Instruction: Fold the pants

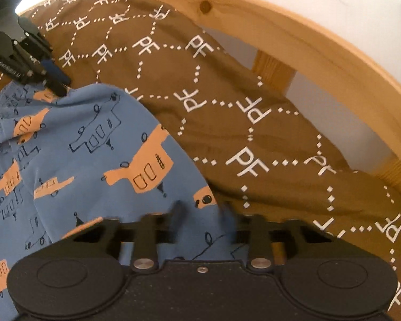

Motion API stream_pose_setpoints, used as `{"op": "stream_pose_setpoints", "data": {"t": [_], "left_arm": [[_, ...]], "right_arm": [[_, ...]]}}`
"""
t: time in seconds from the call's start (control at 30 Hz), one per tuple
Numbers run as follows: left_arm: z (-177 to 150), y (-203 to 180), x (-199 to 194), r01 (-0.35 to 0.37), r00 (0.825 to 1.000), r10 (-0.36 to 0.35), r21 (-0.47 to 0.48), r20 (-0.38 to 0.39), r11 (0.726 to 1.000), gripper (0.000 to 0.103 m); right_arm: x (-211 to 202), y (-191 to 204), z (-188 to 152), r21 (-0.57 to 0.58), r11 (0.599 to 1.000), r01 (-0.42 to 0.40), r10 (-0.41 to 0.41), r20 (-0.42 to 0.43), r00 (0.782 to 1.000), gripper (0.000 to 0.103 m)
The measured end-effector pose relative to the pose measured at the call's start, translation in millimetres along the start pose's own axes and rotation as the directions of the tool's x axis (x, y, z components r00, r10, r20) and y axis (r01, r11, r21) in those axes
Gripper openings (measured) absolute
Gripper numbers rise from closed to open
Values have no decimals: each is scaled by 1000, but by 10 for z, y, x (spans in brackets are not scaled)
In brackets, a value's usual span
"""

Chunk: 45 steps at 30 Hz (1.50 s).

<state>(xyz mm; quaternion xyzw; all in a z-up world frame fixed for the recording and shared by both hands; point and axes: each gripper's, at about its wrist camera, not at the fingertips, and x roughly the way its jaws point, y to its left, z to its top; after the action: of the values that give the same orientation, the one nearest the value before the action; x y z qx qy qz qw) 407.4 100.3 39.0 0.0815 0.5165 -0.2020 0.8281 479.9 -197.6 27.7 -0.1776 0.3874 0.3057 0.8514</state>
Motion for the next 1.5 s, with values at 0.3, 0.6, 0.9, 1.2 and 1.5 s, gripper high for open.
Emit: {"op": "stream_pose_setpoints", "data": {"t": [0.3, 0.6, 0.9, 1.2, 1.5], "left_arm": [[-102, -206, -280, -201, 968, 196, 12, 160, 980, 0], [-335, -485, -683, -294, 908, 281, -5, 310, 956, 0], [-999, -935, -1214, -341, 833, 256, 91, 490, 936, 0], [-2012, -1444, -1292, -390, 848, 222, 283, 481, 876, 0], [-2680, -1643, -836, -405, 879, 275, 307, 389, 861, 0]], "right_arm": [[-99, 76, -30, -16, 997, 71, -70, 83, 994, 9], [-500, 269, -180, 41, 988, 147, -152, 225, 962, 2], [-1253, 1025, -882, -31, 975, 220, -190, 403, 895, 1], [-1463, 1945, -1801, -96, 974, 203, -153, 380, 912, 1], [-1141, 2454, -2334, -60, 985, 159, -136, 287, 948, 1]]}}
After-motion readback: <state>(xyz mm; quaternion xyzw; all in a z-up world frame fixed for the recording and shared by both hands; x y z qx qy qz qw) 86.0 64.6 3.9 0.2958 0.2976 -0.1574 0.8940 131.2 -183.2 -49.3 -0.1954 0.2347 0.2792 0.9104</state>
